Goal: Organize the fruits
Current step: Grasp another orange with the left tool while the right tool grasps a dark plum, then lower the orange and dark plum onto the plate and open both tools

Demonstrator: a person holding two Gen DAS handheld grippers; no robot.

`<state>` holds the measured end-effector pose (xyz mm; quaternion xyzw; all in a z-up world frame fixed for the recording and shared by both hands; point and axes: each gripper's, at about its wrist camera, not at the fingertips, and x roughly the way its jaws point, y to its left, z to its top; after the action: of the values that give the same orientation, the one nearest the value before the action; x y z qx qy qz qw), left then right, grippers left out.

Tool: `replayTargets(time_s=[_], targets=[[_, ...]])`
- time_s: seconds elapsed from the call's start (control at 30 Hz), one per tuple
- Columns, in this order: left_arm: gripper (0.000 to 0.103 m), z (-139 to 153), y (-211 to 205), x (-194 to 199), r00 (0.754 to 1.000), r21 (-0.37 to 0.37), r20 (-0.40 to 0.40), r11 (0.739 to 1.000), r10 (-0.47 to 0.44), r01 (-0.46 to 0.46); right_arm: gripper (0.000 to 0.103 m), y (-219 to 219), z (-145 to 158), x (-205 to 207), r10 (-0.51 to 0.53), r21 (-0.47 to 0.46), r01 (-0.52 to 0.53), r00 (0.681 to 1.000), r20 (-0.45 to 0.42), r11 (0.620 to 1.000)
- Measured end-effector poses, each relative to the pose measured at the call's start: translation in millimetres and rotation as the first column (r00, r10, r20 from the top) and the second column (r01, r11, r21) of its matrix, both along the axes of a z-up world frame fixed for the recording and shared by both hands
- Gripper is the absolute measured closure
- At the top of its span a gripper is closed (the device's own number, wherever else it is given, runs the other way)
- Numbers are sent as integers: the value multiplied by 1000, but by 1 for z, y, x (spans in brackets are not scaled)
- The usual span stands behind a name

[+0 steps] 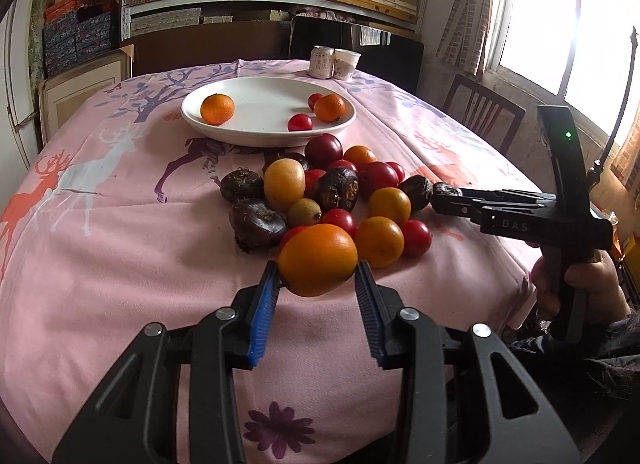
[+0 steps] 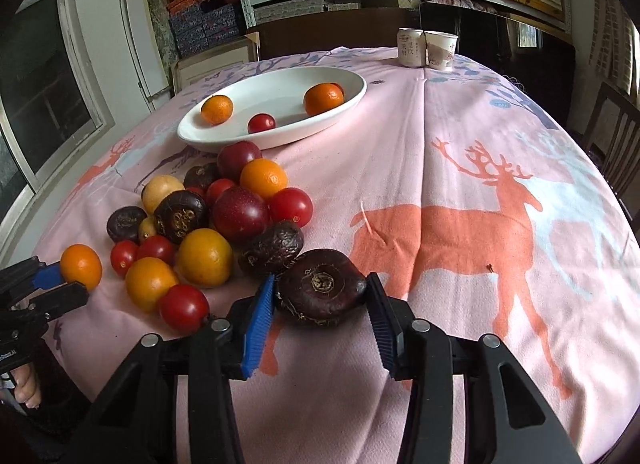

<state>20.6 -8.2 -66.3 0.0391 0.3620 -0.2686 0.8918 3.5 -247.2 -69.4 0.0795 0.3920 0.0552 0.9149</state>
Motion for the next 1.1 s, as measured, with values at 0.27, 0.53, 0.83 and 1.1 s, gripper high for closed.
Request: replayTargets(time_s=[0.27, 0.53, 0.83, 1.1], targets=[[65, 34, 1, 41, 998, -47, 52, 999, 26, -24, 57, -19, 51, 21, 12, 116, -21, 997, 78, 993], [65, 43, -18, 125, 997, -33, 28, 997, 67, -66, 57, -1, 71, 105, 63, 166, -74, 995, 71, 983], [61, 28, -43, 199, 994, 32, -22, 994, 106, -105, 55, 22, 54, 183, 76, 182, -78, 997, 17, 980], [35, 35, -10, 160, 991, -7, 17, 991, 135, -135, 45, 6, 52, 137, 46, 181, -52, 998, 41, 982]])
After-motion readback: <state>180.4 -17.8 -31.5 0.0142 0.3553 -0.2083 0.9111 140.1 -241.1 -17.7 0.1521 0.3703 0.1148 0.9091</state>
